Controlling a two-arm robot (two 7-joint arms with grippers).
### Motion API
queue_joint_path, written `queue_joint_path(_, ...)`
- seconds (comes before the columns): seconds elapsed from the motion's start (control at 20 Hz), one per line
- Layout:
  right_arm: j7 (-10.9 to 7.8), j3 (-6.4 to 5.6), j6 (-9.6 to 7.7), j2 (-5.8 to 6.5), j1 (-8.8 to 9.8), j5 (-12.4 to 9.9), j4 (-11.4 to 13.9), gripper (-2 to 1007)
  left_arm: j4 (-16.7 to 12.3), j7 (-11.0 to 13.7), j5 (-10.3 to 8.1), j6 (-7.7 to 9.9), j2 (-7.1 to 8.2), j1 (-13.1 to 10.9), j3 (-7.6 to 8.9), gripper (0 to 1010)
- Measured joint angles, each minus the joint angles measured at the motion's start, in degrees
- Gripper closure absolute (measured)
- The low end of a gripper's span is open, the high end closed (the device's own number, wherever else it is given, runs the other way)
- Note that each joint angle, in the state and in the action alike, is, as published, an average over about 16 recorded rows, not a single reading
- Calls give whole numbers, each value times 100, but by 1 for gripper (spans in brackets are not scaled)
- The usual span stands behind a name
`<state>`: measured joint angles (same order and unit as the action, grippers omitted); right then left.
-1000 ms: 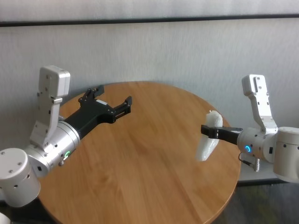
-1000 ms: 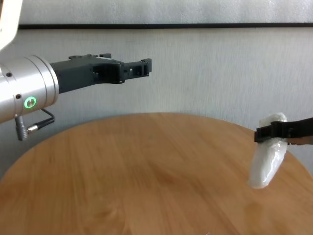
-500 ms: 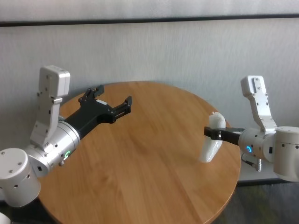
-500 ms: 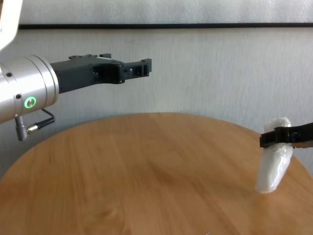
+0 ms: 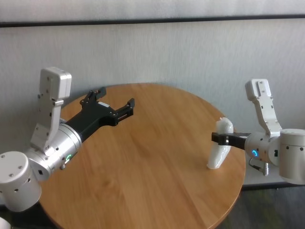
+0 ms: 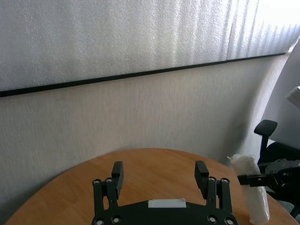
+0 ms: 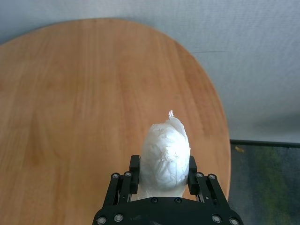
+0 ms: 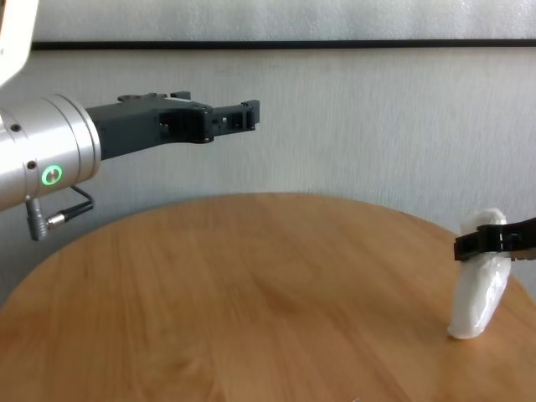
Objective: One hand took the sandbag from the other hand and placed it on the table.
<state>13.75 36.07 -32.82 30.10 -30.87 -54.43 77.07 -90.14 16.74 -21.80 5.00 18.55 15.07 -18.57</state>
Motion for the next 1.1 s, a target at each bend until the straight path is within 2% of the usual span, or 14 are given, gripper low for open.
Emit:
queue_joint_path(0.55, -111, 33, -71, -6, -19, 84, -16, 401, 0, 0, 0, 0, 0, 0, 0, 9)
queue_joint_path(0.8, -97, 34, -64, -3, -18, 79, -14, 315, 0, 0, 0, 0, 0, 0, 0, 9)
queue_joint_path(1.1, -86, 28, -48, -1, -13, 68, -9, 162, 0, 0, 0, 0, 0, 0, 0, 9)
